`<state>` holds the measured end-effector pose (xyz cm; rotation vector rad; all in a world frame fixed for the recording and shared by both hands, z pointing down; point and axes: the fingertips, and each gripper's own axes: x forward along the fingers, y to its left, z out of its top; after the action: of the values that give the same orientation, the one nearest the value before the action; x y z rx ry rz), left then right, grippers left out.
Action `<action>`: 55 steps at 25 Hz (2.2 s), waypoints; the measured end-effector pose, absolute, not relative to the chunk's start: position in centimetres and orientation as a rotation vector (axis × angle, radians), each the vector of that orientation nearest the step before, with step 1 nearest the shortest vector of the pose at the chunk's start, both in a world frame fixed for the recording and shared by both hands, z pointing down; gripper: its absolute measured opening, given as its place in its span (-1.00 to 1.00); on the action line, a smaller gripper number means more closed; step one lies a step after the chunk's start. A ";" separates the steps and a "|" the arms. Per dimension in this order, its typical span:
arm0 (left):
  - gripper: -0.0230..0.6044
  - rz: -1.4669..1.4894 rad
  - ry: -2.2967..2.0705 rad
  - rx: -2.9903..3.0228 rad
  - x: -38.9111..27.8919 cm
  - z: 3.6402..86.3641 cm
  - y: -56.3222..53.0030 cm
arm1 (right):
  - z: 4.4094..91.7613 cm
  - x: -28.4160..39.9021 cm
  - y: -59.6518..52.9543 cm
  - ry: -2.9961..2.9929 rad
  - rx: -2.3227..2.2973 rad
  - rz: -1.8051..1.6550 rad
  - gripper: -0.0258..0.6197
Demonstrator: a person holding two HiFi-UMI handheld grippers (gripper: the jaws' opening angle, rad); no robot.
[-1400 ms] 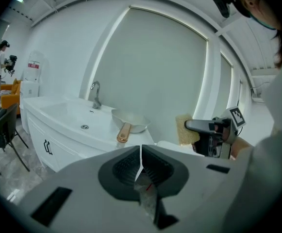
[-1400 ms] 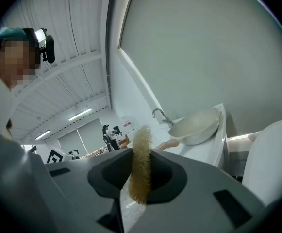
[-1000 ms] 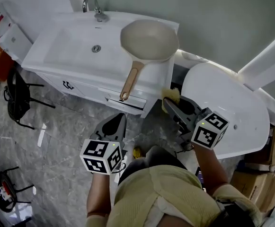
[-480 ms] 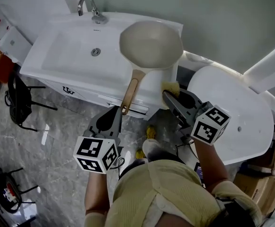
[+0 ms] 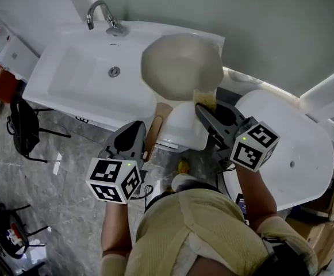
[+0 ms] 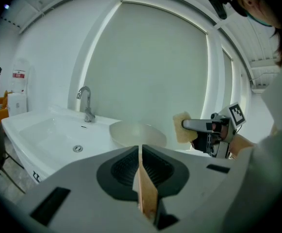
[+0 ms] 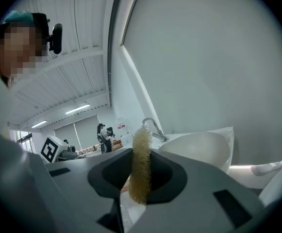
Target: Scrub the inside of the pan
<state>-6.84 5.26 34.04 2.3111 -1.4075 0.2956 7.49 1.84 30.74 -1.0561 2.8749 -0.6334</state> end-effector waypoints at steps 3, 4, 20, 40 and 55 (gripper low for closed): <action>-0.71 0.322 -1.417 2.296 -6.4 34.4 3.7 | 30.6 8.1 0.4 2.892 -1.051 -0.613 -0.66; -0.71 0.327 -1.421 2.292 -6.3 34.4 3.1 | 30.6 8.3 -0.1 2.897 -1.049 -0.602 -0.66; -0.48 0.376 -1.211 2.165 -4.1 38.6 -1.6 | 31.0 11.8 -5.2 2.908 -1.075 -0.531 -0.66; -0.41 0.454 -0.723 2.079 -2.7 42.8 -4.1 | 31.4 10.4 -11.1 2.986 -1.300 -0.390 -0.66; -0.36 0.439 -0.507 2.078 -2.0 43.2 -4.2 | 33.5 7.8 -18.0 3.154 -1.566 -0.147 -0.66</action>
<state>-2.01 -4.17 43.19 2.0780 -0.5070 0.4395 7.76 -18.03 33.46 -1.5658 3.1545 -0.1473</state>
